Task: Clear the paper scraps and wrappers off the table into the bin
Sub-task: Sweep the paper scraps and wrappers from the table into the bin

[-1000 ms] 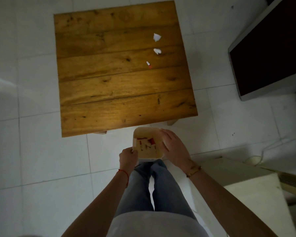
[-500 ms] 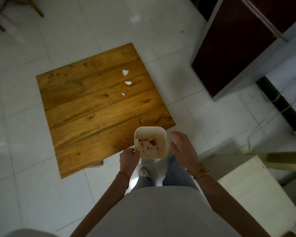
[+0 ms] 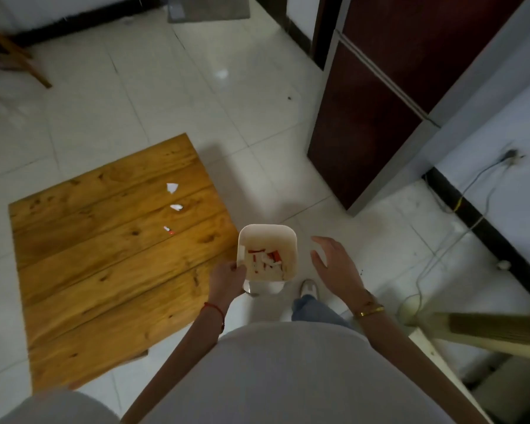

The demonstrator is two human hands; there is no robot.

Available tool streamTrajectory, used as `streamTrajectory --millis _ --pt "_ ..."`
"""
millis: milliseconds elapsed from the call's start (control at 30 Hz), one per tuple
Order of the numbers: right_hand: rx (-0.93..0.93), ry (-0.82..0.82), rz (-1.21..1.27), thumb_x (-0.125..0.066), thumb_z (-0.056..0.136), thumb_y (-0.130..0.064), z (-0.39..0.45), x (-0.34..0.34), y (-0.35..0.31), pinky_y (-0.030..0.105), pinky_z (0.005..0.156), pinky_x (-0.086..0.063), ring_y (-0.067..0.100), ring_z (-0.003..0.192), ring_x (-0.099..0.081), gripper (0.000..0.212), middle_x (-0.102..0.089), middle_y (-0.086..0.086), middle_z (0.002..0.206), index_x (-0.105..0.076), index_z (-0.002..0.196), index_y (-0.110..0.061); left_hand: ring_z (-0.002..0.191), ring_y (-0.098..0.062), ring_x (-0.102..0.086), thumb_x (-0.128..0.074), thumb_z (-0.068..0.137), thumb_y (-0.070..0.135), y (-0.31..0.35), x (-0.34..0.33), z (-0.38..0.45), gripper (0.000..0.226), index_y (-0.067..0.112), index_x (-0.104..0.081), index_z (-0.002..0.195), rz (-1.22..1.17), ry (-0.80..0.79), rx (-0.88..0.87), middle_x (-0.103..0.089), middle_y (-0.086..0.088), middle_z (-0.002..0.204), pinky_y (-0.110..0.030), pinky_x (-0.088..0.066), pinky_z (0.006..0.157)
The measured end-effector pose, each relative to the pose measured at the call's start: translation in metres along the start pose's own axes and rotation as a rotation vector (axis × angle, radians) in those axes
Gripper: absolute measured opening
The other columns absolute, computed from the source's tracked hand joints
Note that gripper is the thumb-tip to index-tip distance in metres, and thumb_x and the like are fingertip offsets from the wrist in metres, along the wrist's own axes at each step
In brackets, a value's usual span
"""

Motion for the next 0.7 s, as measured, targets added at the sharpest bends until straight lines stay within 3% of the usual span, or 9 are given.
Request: streamTrajectory --millis 133,233,533,700 --pt "0.065 -0.034 -0.053 -0.046 0.097 -0.026 0.054 0.05 0.031 0.028 0.101 -0.035 0.021 0.123 -0.048 0.039 -0.054 0.007 0.134 -0.048 0.133 -0.012 0.063 -0.026 -0.062 -0.051 0.08 0.012 0.059 -0.032 0.022 0.023 0.011 -0.062 0.06 -0.082 0.024 0.044 -0.064 -0.01 0.064 -0.032 -0.05 0.062" --pt "0.113 -0.062 -0.06 -0.047 0.097 -0.026 0.094 0.071 0.042 0.025 0.1 -0.033 0.022 0.123 -0.048 0.039 -0.055 0.008 0.133 -0.049 0.132 -0.012 0.064 -0.026 -0.057 -0.05 0.079 0.008 0.093 -0.046 0.041 0.033 0.015 -0.055 0.048 -0.116 0.063 0.056 -0.059 -0.011 0.06 -0.031 -0.043 0.061" --pt "0.244 -0.164 -0.047 -0.045 0.098 -0.025 0.223 0.083 0.029 0.025 0.105 -0.028 0.02 0.128 -0.043 0.039 -0.05 0.006 0.137 -0.046 0.135 -0.013 0.06 -0.023 -0.049 -0.05 0.08 0.008 0.141 -0.044 0.11 0.033 0.01 -0.051 0.047 -0.238 0.165 0.159 -0.051 -0.011 0.057 -0.027 -0.034 0.055" --pt "0.355 -0.222 -0.082 -0.044 0.098 -0.025 0.317 0.07 -0.007 0.025 0.105 -0.027 0.021 0.128 -0.042 0.039 -0.05 0.007 0.137 -0.046 0.135 -0.011 0.062 -0.022 -0.052 -0.05 0.079 0.009 0.156 -0.022 0.169 0.027 0.009 -0.057 0.053 -0.337 0.239 0.236 -0.055 -0.012 0.063 -0.029 -0.042 0.06"
Point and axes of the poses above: each hand's wrist, its own z-axis towards the middle knuckle, its own x-axis out of the back of the hand, y = z × x, the point moved 10 cm from there along z, towards the middle knuckle
